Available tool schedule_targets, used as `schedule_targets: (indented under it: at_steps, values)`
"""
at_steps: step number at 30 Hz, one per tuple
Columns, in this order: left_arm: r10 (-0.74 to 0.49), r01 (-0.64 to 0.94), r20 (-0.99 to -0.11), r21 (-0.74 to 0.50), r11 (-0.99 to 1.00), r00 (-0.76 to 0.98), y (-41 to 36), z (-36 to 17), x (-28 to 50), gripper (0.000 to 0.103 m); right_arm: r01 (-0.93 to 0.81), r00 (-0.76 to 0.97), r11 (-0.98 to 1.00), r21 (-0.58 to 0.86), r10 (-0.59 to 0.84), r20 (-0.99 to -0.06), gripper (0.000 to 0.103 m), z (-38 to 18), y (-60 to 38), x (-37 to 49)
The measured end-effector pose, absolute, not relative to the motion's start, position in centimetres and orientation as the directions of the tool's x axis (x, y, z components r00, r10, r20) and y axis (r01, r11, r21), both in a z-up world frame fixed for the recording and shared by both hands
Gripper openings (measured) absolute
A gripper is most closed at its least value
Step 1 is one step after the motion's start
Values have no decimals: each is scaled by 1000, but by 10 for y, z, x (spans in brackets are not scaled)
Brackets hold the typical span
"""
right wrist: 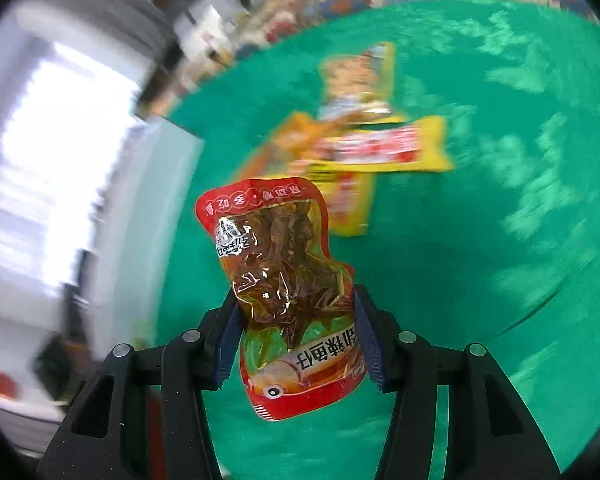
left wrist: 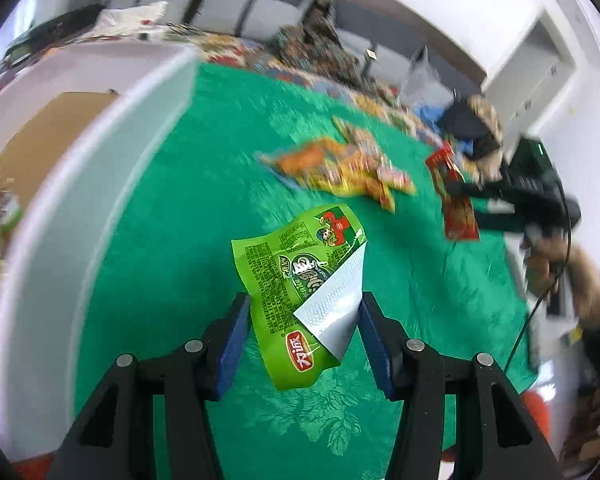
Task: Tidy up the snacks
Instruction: 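Carry both packs over the white box and release them inside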
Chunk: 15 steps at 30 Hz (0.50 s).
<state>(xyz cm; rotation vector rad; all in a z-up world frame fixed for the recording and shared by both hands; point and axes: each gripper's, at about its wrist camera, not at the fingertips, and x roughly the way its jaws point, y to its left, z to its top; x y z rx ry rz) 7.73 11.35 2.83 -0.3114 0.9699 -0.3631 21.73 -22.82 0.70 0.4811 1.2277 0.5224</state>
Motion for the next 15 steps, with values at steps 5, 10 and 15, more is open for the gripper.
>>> schedule_targets:
  at_steps: [5, 10, 15]
  values:
    - [-320, 30, -708, -390, 920, 629, 207, 78, 77, 53, -237, 246, 644, 727, 764, -597, 55, 61, -134, 211]
    - [-119, -134, -752, -267, 954, 648, 304, 86, 84, 54, -383, 144, 516, 766, 853, -502, 58, 103, 19, 212]
    - [45, -309, -824, -160, 937, 565, 365, 53, 84, 84, -435, 154, 603, 669, 782, -604, 74, 105, 141, 215]
